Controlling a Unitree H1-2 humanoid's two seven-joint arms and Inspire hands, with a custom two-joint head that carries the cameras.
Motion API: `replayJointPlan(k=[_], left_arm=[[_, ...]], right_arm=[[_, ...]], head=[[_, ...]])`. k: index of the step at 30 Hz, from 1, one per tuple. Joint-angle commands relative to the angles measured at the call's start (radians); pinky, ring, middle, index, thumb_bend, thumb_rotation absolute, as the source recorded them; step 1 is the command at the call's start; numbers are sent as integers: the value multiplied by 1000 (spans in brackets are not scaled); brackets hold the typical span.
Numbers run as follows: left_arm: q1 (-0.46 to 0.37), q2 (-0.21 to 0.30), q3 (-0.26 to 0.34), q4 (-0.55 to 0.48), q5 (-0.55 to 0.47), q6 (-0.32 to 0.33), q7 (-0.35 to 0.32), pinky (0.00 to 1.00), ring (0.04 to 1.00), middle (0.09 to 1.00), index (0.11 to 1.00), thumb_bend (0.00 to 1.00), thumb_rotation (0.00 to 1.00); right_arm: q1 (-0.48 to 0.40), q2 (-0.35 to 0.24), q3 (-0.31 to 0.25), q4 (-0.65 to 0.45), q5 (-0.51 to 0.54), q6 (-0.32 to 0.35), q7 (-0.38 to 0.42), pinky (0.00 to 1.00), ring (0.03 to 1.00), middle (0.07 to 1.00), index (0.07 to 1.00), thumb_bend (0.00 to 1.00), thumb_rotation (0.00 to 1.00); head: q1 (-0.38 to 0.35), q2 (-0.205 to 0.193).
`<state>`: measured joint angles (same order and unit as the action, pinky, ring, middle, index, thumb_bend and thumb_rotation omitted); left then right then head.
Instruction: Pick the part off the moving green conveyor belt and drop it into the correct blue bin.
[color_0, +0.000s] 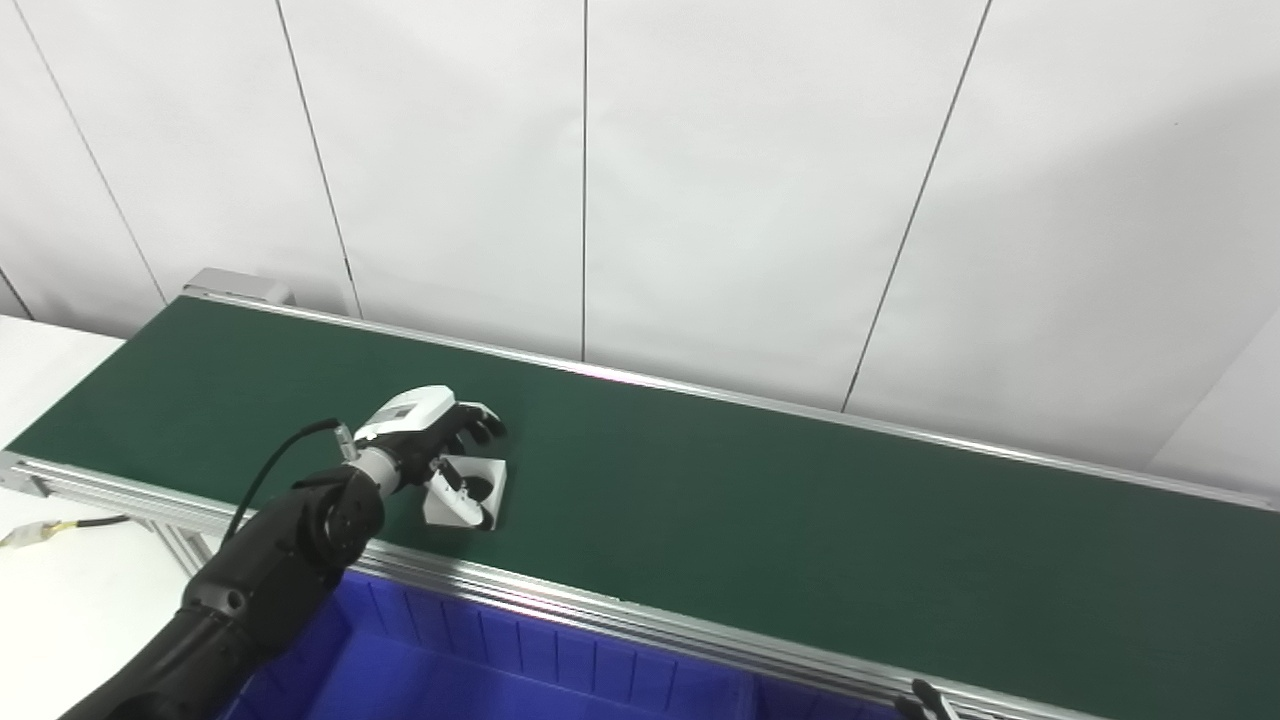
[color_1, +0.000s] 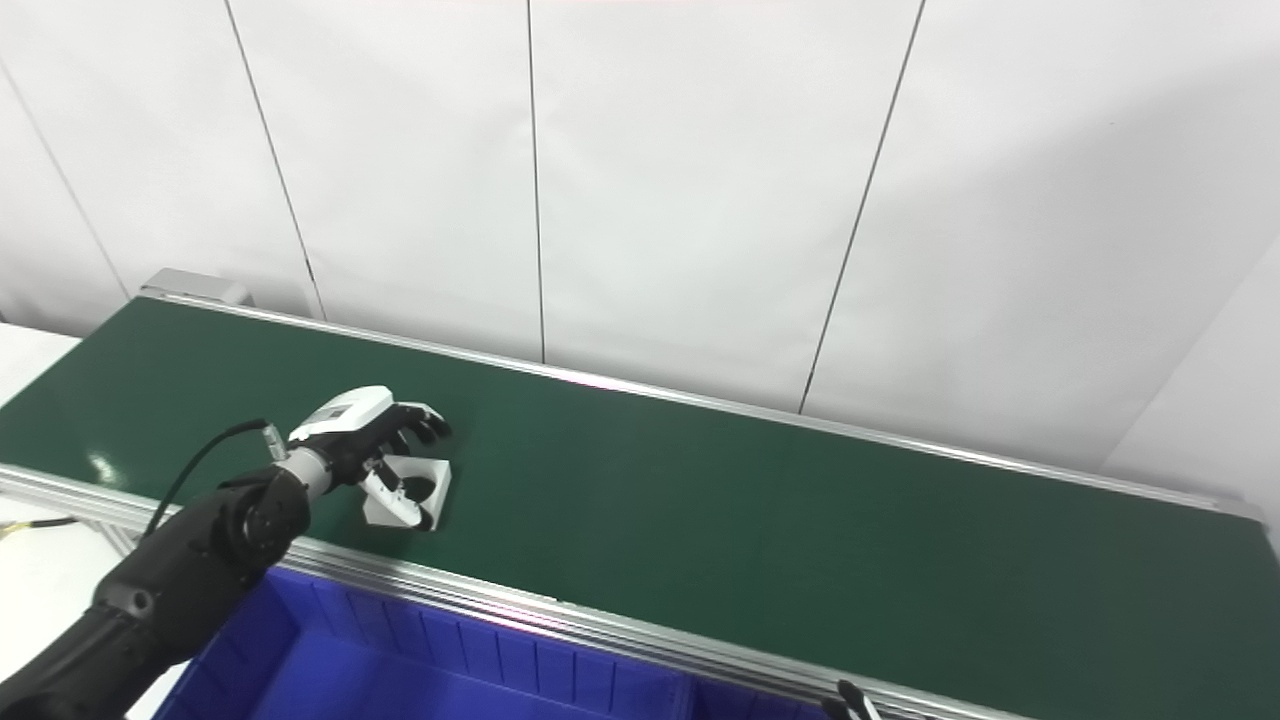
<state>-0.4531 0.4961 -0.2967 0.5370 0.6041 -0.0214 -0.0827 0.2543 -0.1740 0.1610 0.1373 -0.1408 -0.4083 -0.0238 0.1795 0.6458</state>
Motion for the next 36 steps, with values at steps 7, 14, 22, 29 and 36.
replayJointPlan(k=[7, 14, 22, 29, 36], left_arm=[[-61, -2, -9, 4, 13, -27, 12, 430, 419, 510, 495, 501, 0], [-55, 3, -13, -14, 19, -39, 7, 411, 404, 506, 517, 498, 0], [6, -13, 96, -146, -54, -129, 114, 435, 415, 499, 508, 500, 0], [91, -83, 208, -386, -233, -194, 97, 421, 444, 508, 491, 482, 0], [163, -136, 256, -480, -377, -219, 60, 429, 461, 489, 496, 479, 0]], right_arm=[[-3, 1, 3, -32, 12, -61, -18, 853, 861, 877, 937, 860, 509], [-7, 0, 7, -28, 17, -61, -24, 839, 854, 874, 937, 846, 491], [-4, -3, 11, -35, 4, -61, -29, 837, 853, 874, 937, 860, 528], [1, 7, 11, -50, 6, -61, -22, 832, 857, 883, 938, 870, 511], [9, 25, 14, -64, -16, -61, -25, 849, 855, 873, 937, 879, 519]], head=[[0, 3], [-5, 6], [-27, 14], [-90, 36], [-173, 72]])
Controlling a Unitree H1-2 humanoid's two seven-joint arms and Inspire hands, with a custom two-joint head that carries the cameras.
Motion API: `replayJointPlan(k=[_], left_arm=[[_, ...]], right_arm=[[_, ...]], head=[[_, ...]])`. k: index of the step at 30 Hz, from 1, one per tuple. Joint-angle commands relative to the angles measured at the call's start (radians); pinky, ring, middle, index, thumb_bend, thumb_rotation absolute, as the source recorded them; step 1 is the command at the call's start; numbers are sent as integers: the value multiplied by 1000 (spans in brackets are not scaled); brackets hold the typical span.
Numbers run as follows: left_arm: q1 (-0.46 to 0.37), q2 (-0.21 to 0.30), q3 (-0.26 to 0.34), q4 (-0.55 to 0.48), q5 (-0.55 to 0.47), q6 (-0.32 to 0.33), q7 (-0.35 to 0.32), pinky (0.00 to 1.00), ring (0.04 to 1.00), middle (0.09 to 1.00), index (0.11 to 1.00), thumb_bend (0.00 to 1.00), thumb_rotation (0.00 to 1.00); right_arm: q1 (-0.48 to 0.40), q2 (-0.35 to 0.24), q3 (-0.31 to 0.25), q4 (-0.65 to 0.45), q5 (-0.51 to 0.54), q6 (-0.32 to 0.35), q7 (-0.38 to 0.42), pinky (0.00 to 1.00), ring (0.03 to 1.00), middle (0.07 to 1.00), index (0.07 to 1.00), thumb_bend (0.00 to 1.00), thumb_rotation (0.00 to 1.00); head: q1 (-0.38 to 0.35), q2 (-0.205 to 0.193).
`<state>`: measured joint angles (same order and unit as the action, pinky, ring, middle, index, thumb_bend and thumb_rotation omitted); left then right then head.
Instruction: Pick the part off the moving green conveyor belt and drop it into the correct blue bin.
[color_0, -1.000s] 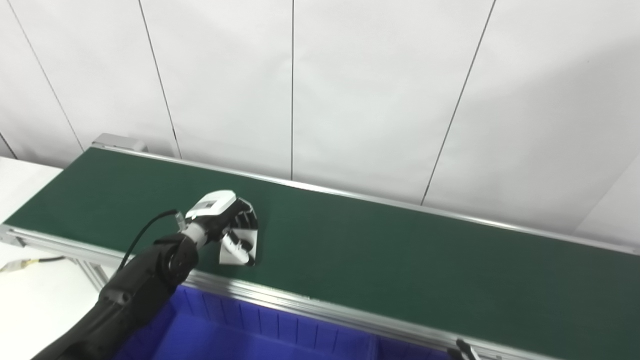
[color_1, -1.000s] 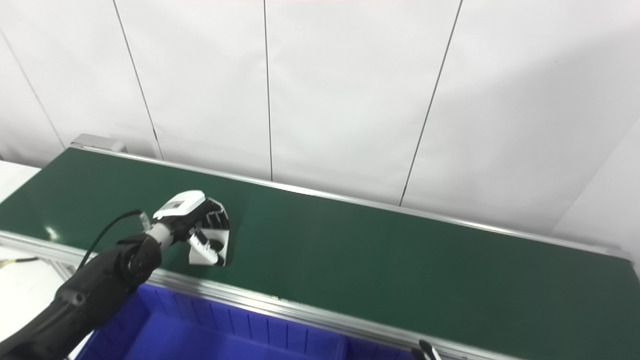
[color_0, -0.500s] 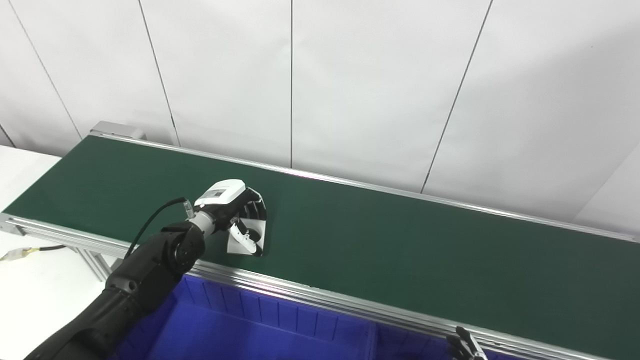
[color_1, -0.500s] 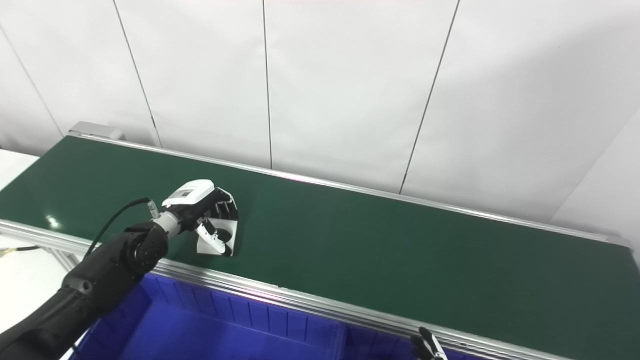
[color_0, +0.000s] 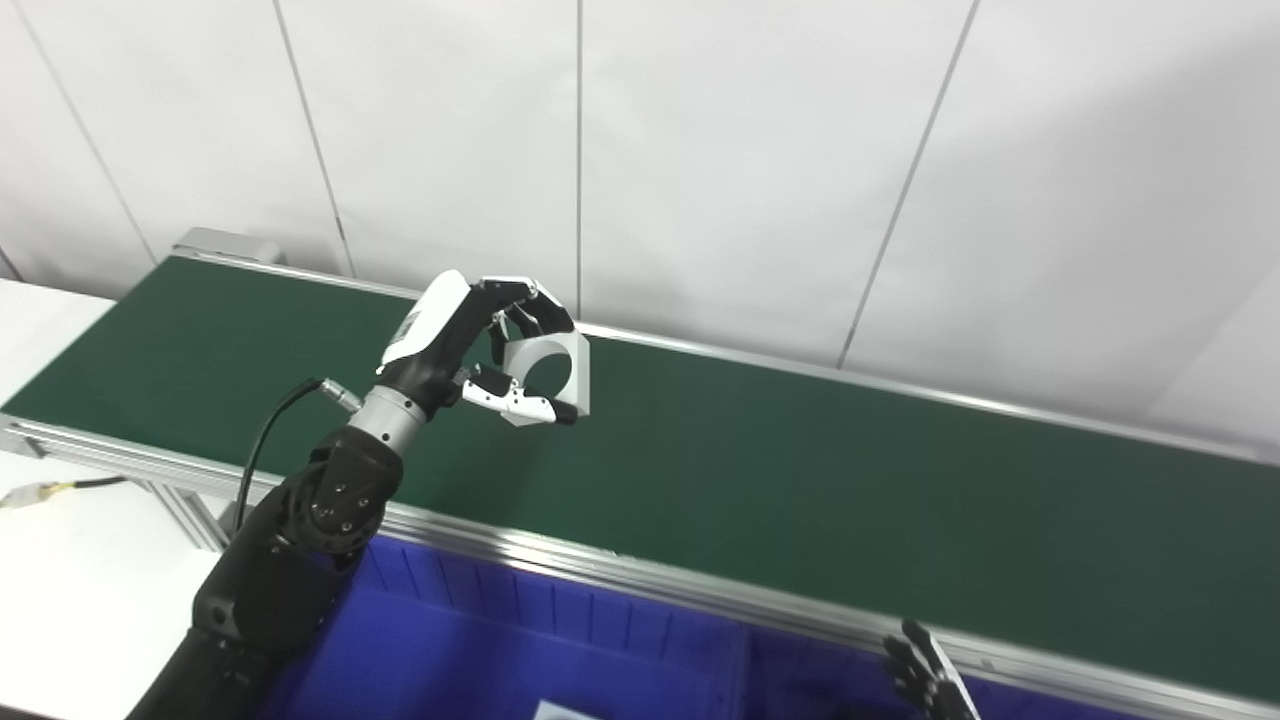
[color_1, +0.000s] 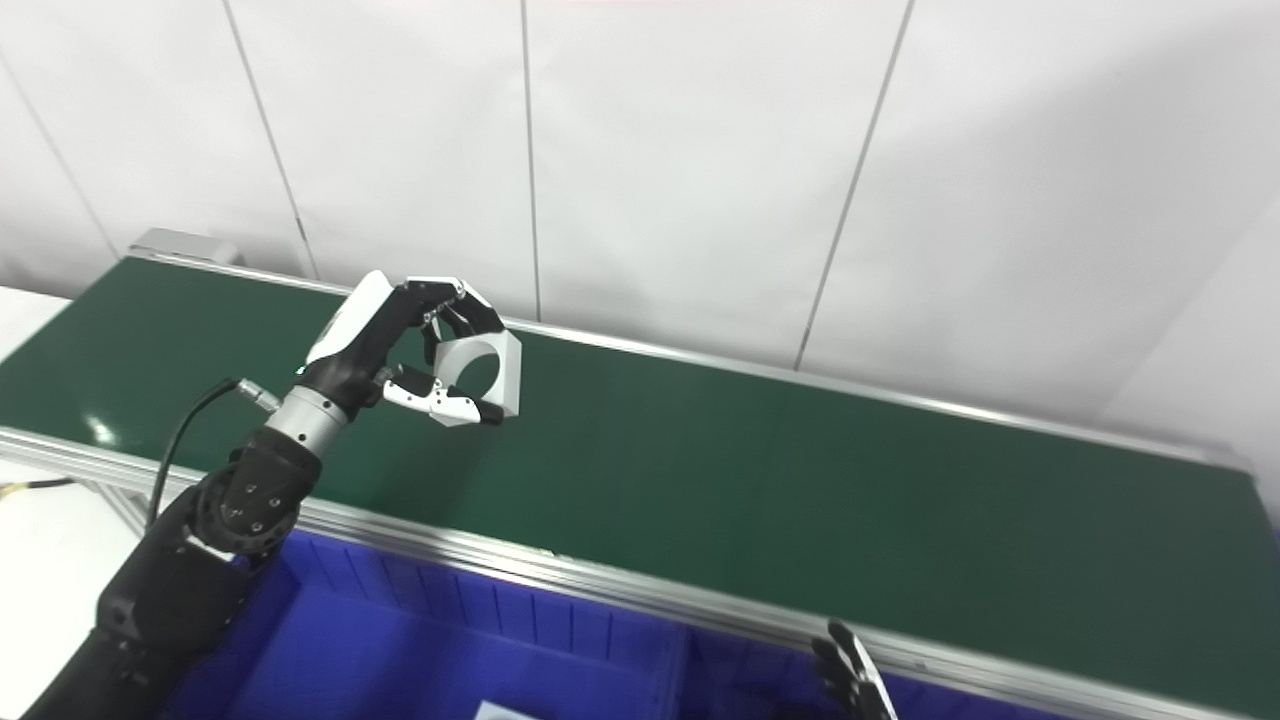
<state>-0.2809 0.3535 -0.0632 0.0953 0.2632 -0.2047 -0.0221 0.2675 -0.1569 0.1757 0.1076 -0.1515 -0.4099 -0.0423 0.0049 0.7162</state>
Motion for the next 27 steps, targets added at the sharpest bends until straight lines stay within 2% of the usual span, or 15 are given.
replayJointPlan(k=[1, 5, 8, 12, 14, 18, 22, 27], left_arm=[[5, -1, 26, -45, -56, -48, -5, 433, 470, 488, 490, 479, 0], [59, -27, 27, -72, -115, -77, -27, 406, 469, 495, 488, 478, 0], [110, -45, 12, -92, -136, -89, -50, 374, 450, 489, 515, 476, 0], [171, -75, -27, -113, -100, -108, -64, 337, 425, 479, 541, 470, 0], [204, -94, -53, -126, -67, -95, -69, 337, 440, 485, 530, 472, 0], [251, -116, -102, -89, -29, -133, -79, 336, 452, 503, 515, 472, 0], [285, -121, -135, -23, 14, -186, -73, 354, 453, 502, 510, 474, 0], [320, -120, -157, 4, 73, -189, -72, 344, 459, 504, 513, 473, 0]], right_arm=[[-2, 13, -2, -38, -9, -58, -6, 851, 859, 873, 938, 882, 522], [3, 32, -4, -58, -15, -44, 3, 854, 872, 876, 941, 898, 528], [1, 40, -4, -77, -33, -29, 5, 855, 870, 875, 944, 894, 531], [-5, 48, -7, -93, -51, -15, 6, 838, 854, 868, 940, 896, 546], [-8, 51, -8, -97, -59, -14, 4, 836, 852, 867, 939, 897, 548], [-8, 58, -10, -107, -60, -3, 6, 830, 840, 861, 931, 912, 564], [-4, 63, -11, -117, -49, 4, 13, 845, 848, 862, 932, 911, 541], [1, 62, -11, -126, -55, 12, 15, 851, 852, 864, 934, 908, 546]], head=[[-9, 7], [-48, 44], [-73, 86], [-91, 116], [-95, 121], [-102, 132], [-106, 134], [-106, 135]])
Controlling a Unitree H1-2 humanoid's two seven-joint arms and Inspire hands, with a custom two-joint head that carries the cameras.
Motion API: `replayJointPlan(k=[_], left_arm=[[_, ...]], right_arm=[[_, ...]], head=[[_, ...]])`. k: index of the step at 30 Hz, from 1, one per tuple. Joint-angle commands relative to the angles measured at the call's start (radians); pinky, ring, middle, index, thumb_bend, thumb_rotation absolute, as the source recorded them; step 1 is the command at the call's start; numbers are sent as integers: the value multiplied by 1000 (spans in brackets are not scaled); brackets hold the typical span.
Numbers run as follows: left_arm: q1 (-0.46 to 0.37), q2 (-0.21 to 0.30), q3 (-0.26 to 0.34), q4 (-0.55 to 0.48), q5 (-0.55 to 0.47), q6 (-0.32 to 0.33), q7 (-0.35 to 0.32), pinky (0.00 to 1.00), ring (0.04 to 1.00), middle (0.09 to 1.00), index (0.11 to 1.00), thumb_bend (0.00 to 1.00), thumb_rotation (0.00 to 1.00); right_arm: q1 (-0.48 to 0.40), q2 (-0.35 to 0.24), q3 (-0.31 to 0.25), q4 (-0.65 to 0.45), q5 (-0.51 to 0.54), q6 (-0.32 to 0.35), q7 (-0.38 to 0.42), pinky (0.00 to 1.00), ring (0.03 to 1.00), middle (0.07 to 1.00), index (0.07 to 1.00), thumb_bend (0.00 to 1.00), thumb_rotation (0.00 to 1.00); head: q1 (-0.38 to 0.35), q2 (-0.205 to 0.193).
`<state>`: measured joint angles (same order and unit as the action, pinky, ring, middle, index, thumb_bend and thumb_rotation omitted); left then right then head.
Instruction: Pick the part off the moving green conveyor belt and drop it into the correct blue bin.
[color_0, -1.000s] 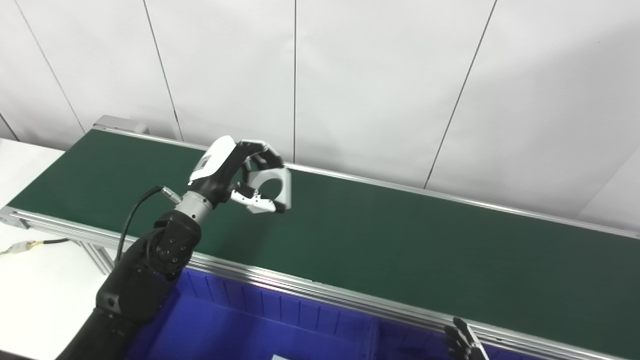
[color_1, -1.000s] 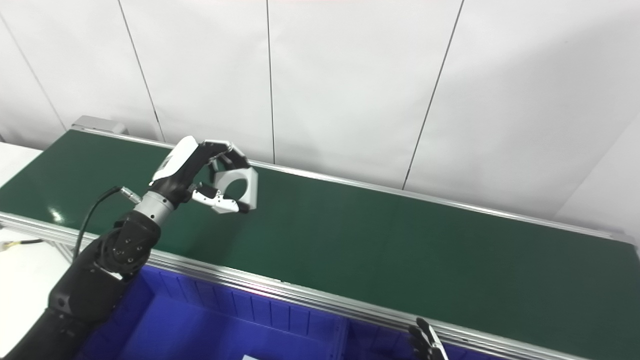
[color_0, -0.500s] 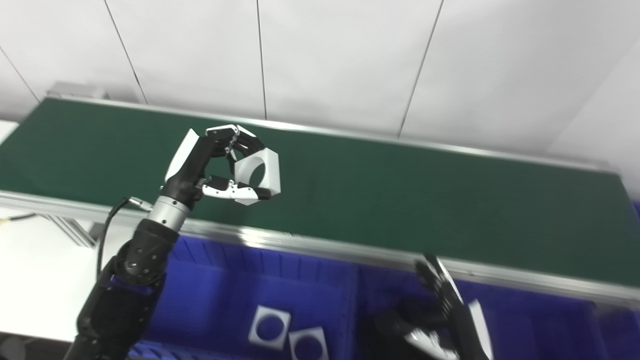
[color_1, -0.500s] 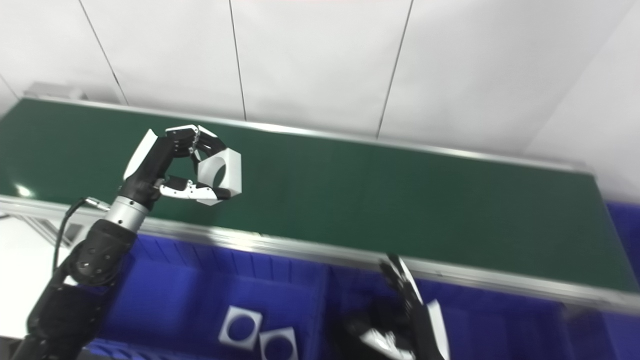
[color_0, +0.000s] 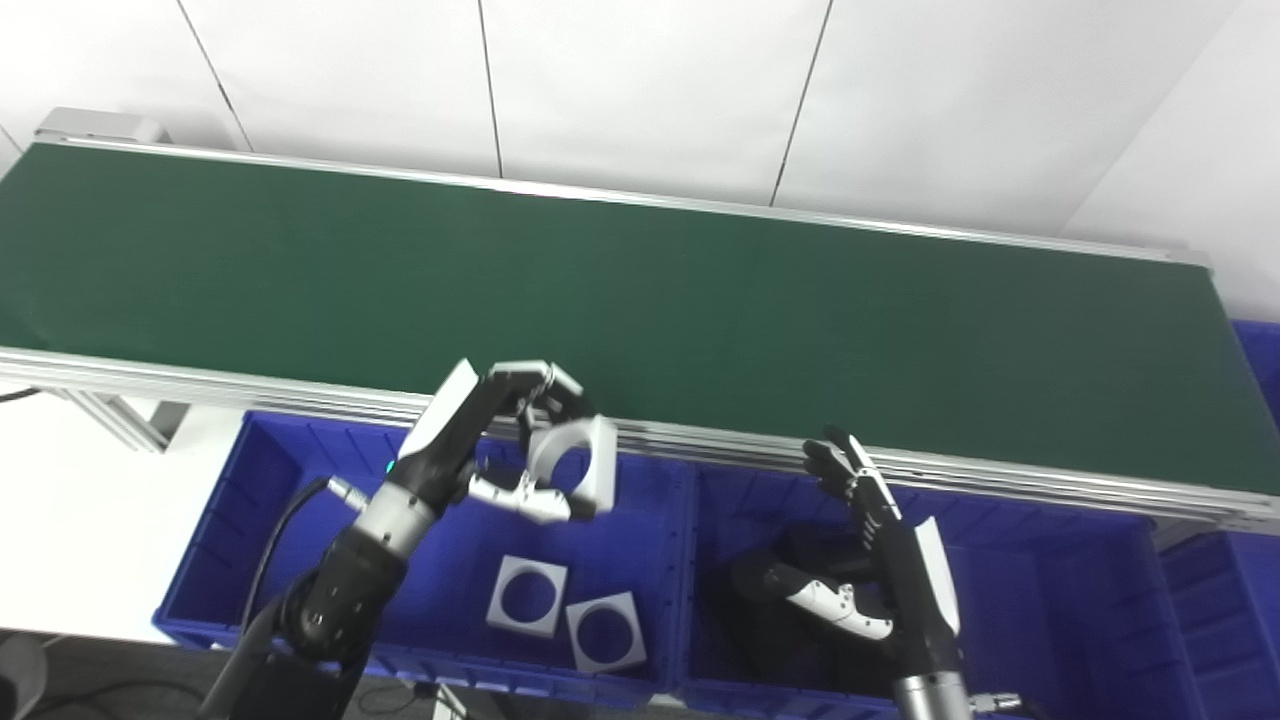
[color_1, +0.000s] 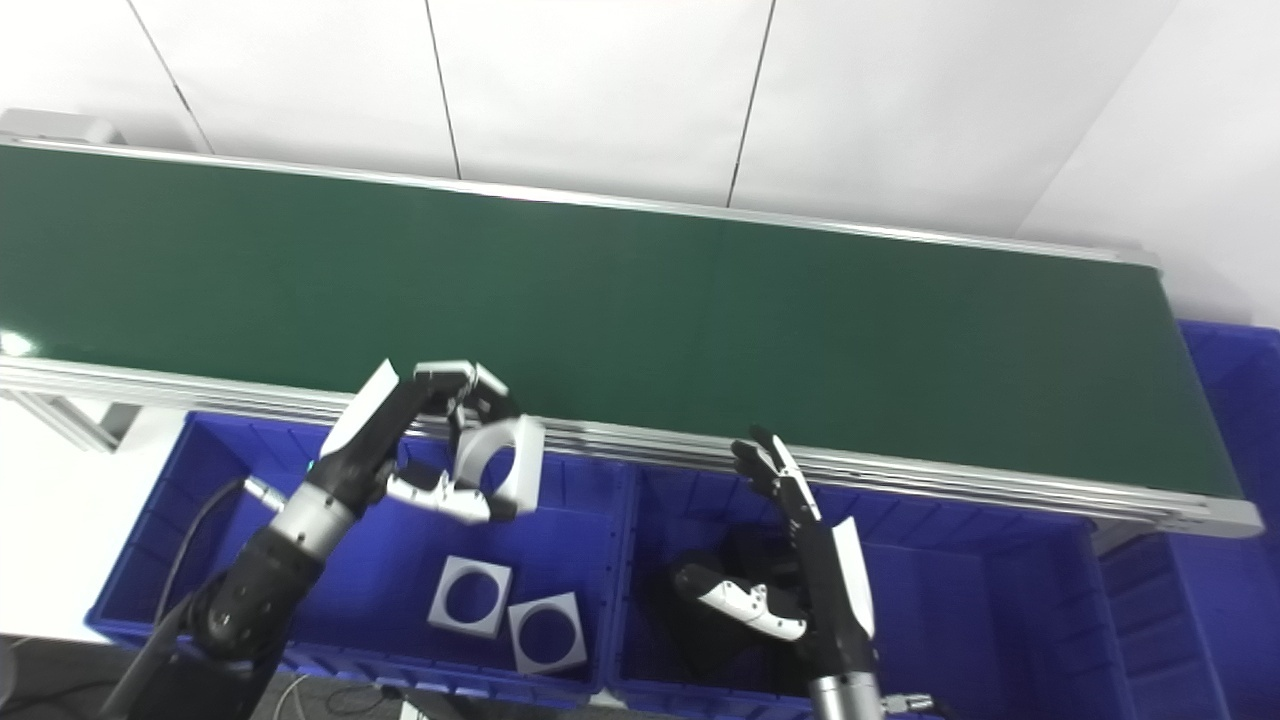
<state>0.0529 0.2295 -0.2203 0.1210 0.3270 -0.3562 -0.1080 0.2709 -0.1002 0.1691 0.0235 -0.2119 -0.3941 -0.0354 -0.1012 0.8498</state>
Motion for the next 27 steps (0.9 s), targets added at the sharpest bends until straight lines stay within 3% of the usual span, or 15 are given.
replayJointPlan(k=[1, 6, 8, 9, 10, 11, 12, 13, 16, 19, 21, 24, 26, 27], left_arm=[[-7, 6, -8, -16, 22, -31, 7, 344, 460, 505, 512, 473, 0], [11, 20, -41, -15, 85, 49, -29, 373, 487, 517, 482, 475, 0], [10, 26, -53, -25, 124, 104, -49, 521, 479, 517, 478, 492, 0], [9, 28, -58, -29, 140, 128, -57, 581, 597, 519, 479, 505, 0], [4, 33, -71, -33, 178, 165, -69, 602, 637, 520, 480, 510, 0], [0, 37, -81, -36, 205, 192, -76, 650, 709, 683, 492, 510, 30], [-3, 40, -91, -40, 234, 217, -79, 659, 722, 712, 494, 510, 35], [-4, 42, -98, -43, 253, 234, -80, 678, 748, 756, 670, 603, 11], [-9, 37, -124, -76, 326, 345, -119, 729, 806, 821, 796, 676, 2], [-15, 46, -144, -108, 356, 426, -171, 828, 905, 920, 908, 755, 171], [-9, 41, -128, -120, 300, 433, -185, 874, 957, 973, 964, 846, 284], [23, 16, -54, -148, 84, 383, -204, 886, 975, 997, 995, 914, 352], [39, 8, -24, -151, -20, 336, -207, 901, 979, 1000, 995, 943, 385], [53, -6, -3, -145, -99, 255, -197, 902, 978, 1000, 995, 948, 392]], right_arm=[[-2, 6, -5, -43, 7, -2, 9, 851, 852, 864, 934, 908, 546], [0, 5, -7, -42, 2, 2, 9, 840, 854, 865, 936, 911, 553], [1, 7, -9, -42, 2, 1, 10, 844, 854, 865, 935, 912, 554], [1, 8, -9, -41, 4, 0, 11, 844, 854, 863, 935, 912, 550], [2, 8, -10, -41, 8, 0, 13, 844, 854, 863, 935, 913, 549], [2, 9, -10, -40, 10, 1, 15, 851, 858, 865, 936, 913, 546], [3, 10, -10, -41, 11, 1, 15, 852, 859, 865, 937, 913, 545], [4, 10, -11, -41, 10, 1, 16, 849, 858, 865, 937, 913, 546], [7, 13, -14, -44, 5, 1, 14, 846, 855, 864, 937, 914, 547], [7, 14, -15, -44, -2, -3, 14, 839, 854, 864, 938, 910, 550], [7, 14, -15, -46, 1, -3, 17, 842, 855, 867, 940, 907, 553], [12, 15, -16, -48, 9, -9, 19, 847, 856, 867, 940, 907, 542], [15, 15, -17, -47, 10, -16, 17, 850, 855, 866, 939, 910, 540], [17, 14, -18, -46, 9, -23, 16, 850, 854, 866, 939, 910, 540]], head=[[1, 0], [7, -4], [7, -6], [7, -7], [8, -7], [8, -7], [10, -7], [10, -7], [14, -5], [9, -5], [5, -6], [-1, -11], [-4, -15], [-7, -20]])
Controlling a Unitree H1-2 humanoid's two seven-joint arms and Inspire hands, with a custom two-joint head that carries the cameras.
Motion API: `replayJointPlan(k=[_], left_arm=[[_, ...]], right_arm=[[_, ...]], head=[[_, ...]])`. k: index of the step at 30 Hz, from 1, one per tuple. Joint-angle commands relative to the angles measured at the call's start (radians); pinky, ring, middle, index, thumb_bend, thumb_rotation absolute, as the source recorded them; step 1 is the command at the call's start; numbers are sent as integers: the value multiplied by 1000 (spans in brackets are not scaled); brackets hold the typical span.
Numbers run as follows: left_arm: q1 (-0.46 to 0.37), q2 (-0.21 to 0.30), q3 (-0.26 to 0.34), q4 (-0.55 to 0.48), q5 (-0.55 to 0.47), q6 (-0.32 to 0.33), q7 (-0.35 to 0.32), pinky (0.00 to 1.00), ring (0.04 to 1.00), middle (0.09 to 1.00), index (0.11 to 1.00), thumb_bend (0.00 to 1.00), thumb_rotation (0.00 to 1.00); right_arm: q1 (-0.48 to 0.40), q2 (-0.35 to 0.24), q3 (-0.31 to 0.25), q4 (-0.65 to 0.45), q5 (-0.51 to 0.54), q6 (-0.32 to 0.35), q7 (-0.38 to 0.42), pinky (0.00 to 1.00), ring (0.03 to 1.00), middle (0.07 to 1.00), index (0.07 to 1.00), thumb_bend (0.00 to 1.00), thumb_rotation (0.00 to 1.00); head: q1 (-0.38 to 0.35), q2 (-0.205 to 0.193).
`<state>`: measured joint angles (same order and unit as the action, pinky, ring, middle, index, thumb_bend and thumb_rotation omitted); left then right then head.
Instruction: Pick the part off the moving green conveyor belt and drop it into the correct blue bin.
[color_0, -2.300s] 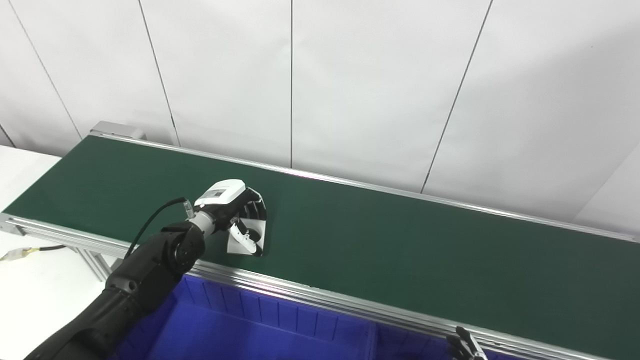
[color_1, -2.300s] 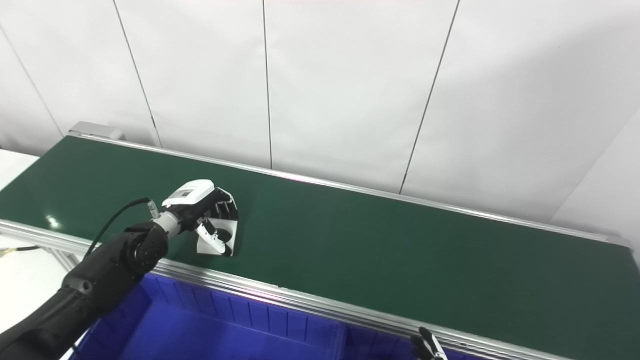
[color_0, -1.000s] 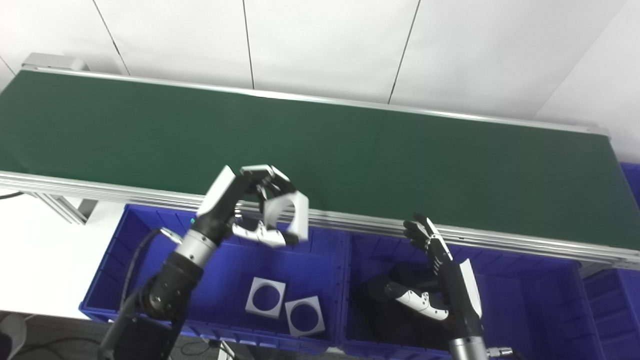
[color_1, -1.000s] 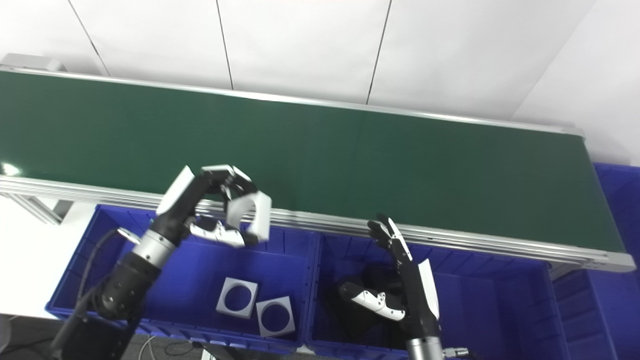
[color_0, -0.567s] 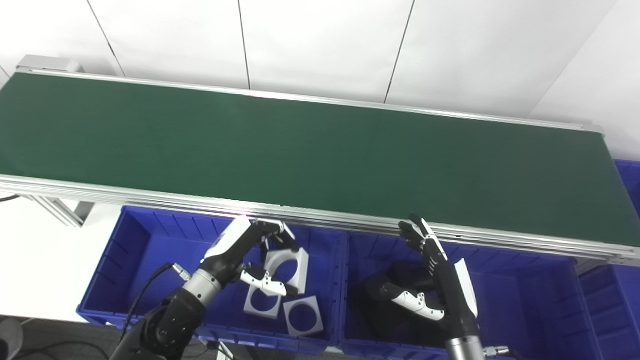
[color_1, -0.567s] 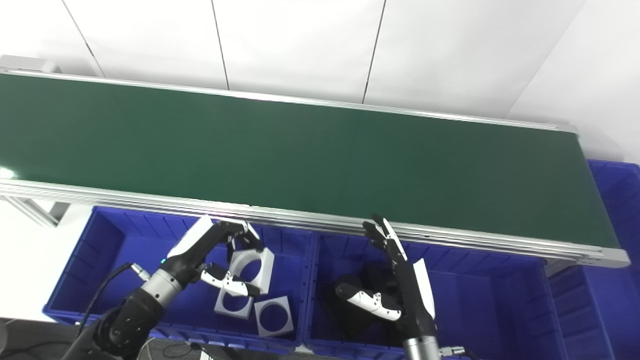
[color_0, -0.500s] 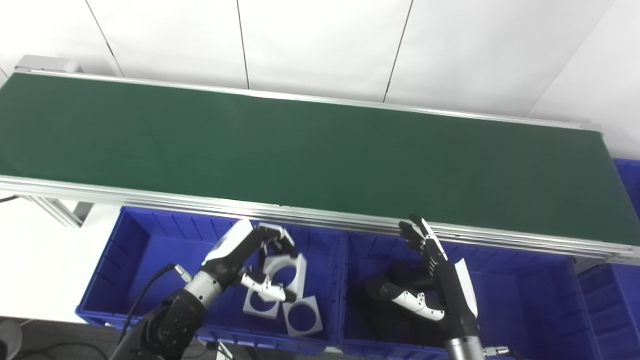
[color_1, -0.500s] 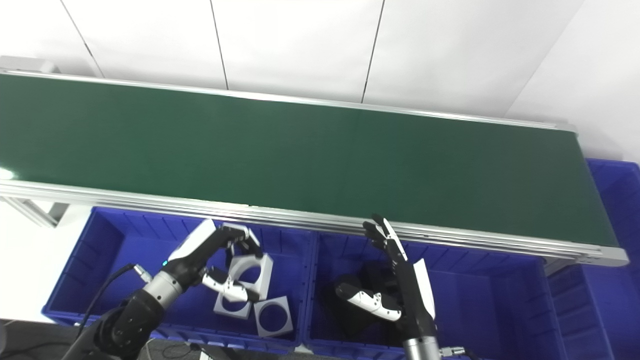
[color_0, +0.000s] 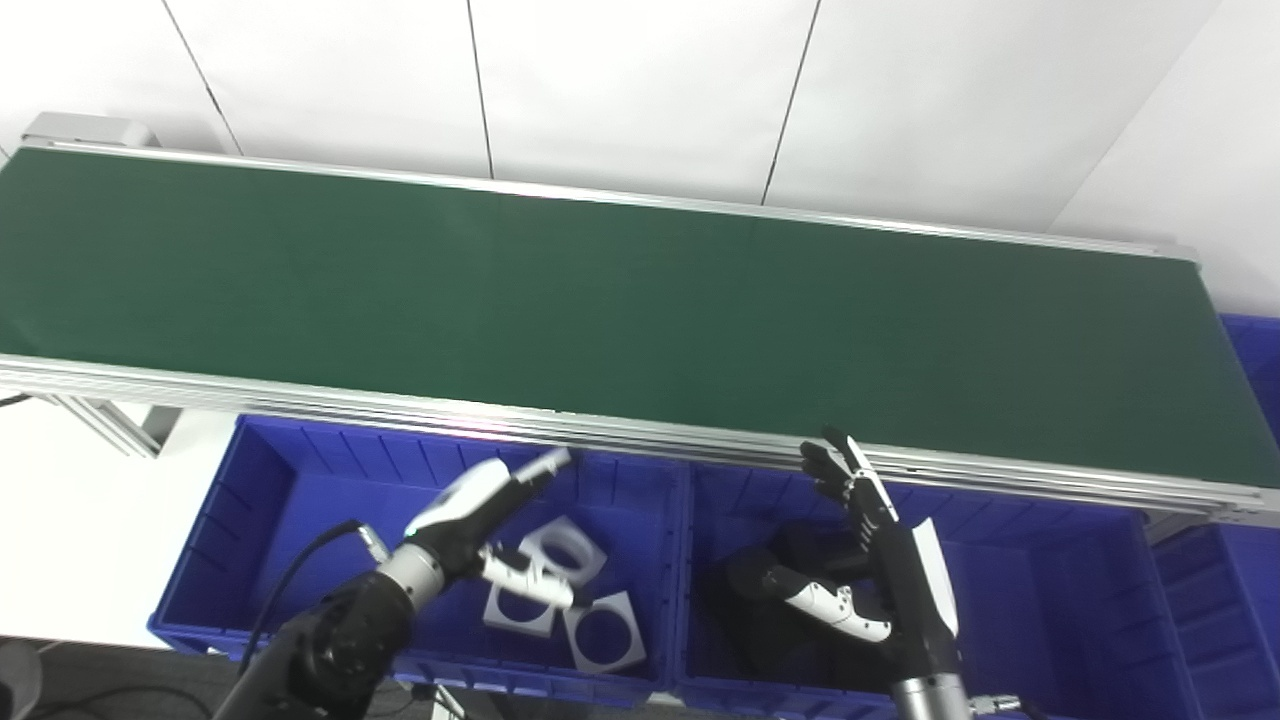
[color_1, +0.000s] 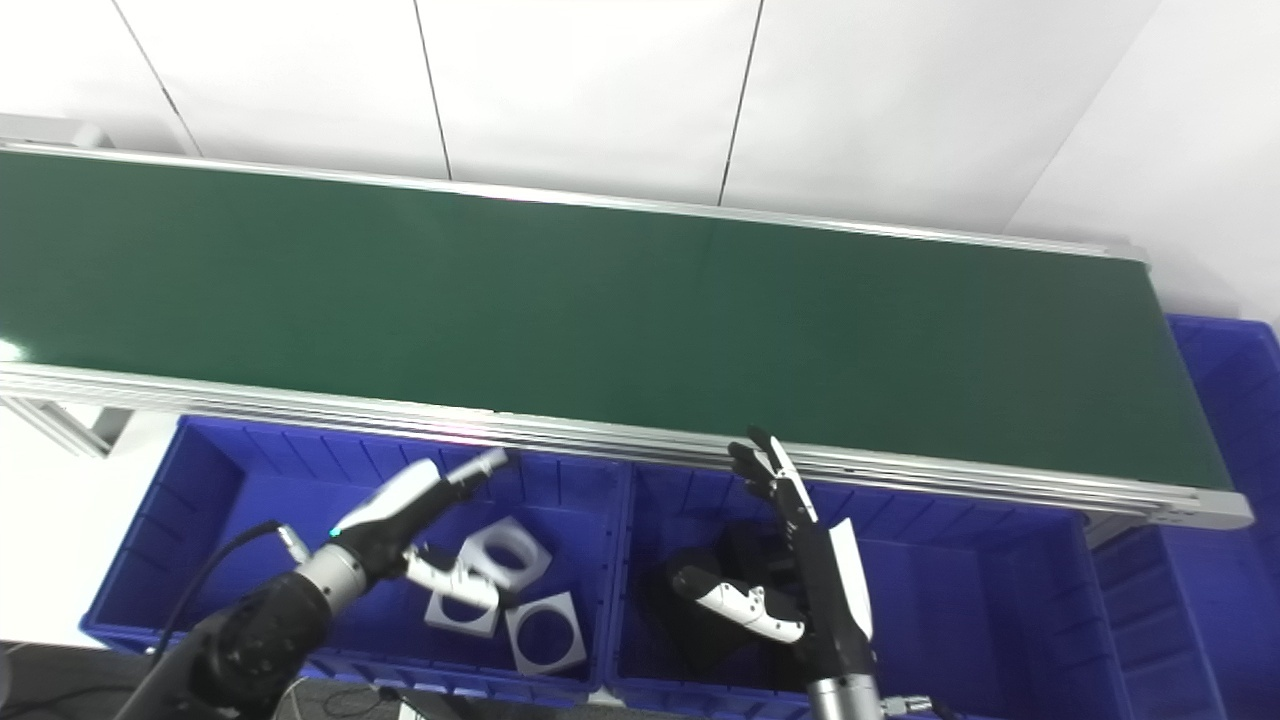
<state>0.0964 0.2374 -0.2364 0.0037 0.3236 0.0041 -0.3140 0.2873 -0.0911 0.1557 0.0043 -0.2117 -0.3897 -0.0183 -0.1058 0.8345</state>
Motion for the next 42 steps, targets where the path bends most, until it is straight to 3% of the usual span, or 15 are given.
replayJointPlan(k=[1, 6, 11, 17, 22, 29, 34, 37, 42], left_arm=[[19, -25, 27, -22, -149, -165, 16, 927, 973, 982, 975, 945, 393], [63, -86, 65, -4, -324, -374, 26, 917, 946, 952, 939, 940, 392], [118, -141, 90, -19, -413, -467, 41, 858, 902, 916, 918, 998, 509], [172, -168, 103, -103, -496, -470, 29, 889, 909, 919, 930, 980, 673], [184, -173, 94, -184, -555, -451, 35, 930, 942, 947, 946, 885, 767], [153, -214, 143, -219, -462, -473, 54, 998, 974, 980, 985, 783, 992], [144, -263, 163, -264, -413, -472, 106, 958, 953, 962, 962, 765, 1000], [133, -257, 145, -302, -436, -441, 108, 986, 972, 978, 976, 766, 1000], [121, -267, 129, -353, -445, -391, 127, 1000, 981, 980, 968, 780, 1000]], right_arm=[[2, 3, -5, -26, 8, -33, -1, 847, 852, 866, 939, 912, 547], [14, 7, -5, -37, 48, -65, -2, 829, 847, 866, 938, 930, 590], [20, 10, 6, -70, 80, -80, -16, 799, 829, 858, 930, 954, 632], [22, 9, 22, -128, 79, -80, -51, 806, 825, 855, 919, 975, 713], [27, 31, 22, -184, 104, -78, -36, 848, 862, 871, 934, 967, 829], [9, 60, 31, -271, 179, -28, -5, 949, 905, 895, 948, 897, 938], [-4, 80, 23, -340, 183, 19, -4, 943, 903, 903, 954, 886, 960], [-9, 92, 16, -372, 215, 24, -8, 917, 882, 884, 931, 870, 920], [-27, 88, 7, -424, 205, 69, 4, 906, 880, 889, 939, 852, 959]], head=[[-2, -5], [1, -20], [7, -42], [14, -67], [17, -80], [9, -111], [0, -122], [-9, -130], [-11, -138]])
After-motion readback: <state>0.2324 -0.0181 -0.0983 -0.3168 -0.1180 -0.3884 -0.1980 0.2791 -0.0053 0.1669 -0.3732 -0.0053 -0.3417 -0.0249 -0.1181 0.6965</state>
